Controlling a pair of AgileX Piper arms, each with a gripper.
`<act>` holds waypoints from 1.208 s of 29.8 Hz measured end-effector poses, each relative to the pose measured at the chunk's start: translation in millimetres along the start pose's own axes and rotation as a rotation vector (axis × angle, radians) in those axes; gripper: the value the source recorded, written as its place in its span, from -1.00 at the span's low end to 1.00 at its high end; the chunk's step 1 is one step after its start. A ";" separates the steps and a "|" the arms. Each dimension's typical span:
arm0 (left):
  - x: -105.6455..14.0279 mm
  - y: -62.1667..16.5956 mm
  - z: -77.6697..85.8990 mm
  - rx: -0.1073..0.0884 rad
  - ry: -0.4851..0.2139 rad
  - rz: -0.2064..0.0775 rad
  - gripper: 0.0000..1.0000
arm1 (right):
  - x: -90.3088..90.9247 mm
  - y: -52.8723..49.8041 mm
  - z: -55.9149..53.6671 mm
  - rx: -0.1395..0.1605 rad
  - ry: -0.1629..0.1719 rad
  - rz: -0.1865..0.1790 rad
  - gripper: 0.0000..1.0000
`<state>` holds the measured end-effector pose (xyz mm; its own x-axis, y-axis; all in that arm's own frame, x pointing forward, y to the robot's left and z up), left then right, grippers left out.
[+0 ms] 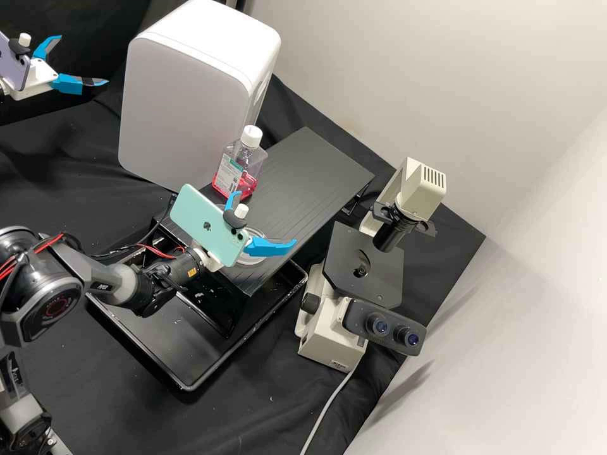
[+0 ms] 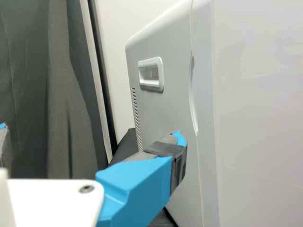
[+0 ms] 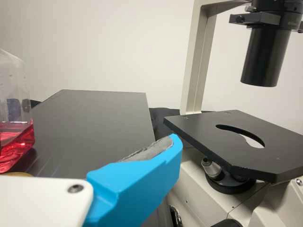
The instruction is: Place the lid on the petri dish
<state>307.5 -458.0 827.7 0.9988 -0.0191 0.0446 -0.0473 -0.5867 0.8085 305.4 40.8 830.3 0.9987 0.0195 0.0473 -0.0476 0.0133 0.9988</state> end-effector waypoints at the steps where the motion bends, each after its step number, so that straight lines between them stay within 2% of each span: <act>1: 0.0 0.0 0.0 0.000 0.000 0.000 1.00 | 0.0 0.0 0.0 0.000 0.000 0.000 1.00; 15: 0.0 -0.4 2.2 0.000 -0.007 -0.001 1.00 | 0.0 0.0 0.0 0.000 0.000 0.000 1.00; 18: -0.7 -2.0 10.1 -0.003 -0.033 -0.007 1.00 | 0.0 0.0 0.0 0.000 0.000 0.000 1.00; 20: -2.5 -4.1 16.1 -0.019 -0.053 -0.016 1.00 | 0.0 0.0 0.0 0.000 0.000 0.000 1.00; 25: -15.3 -11.1 44.8 -0.038 -0.153 -0.047 1.00 | 0.0 0.0 0.0 0.000 0.000 0.000 1.00; 26: -18.6 -13.3 50.4 -0.047 -0.177 -0.052 1.00 | 0.0 0.0 0.0 0.000 0.000 0.000 1.00; 29: -28.9 -20.8 63.7 -0.050 -0.258 -0.066 1.00 | 0.0 0.0 0.0 0.000 0.000 0.000 1.00; 31: -34.5 -26.4 70.4 -0.064 -0.306 -0.075 1.00 | 0.0 0.0 0.0 0.000 0.000 0.000 1.00; 34: -42.6 -40.1 80.0 -0.071 -0.367 -0.080 1.00 | 0.0 0.0 0.0 0.000 0.000 0.000 1.00; 36: -46.8 -49.3 84.7 -0.065 -0.399 -0.105 1.00 | 0.0 0.0 0.0 0.000 0.000 0.000 1.00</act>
<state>264.0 -496.8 736.0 0.9233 -0.2823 -0.2605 0.0668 -0.5498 0.8326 305.4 40.8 830.3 0.9987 0.0195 0.0473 -0.0476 0.0133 0.9988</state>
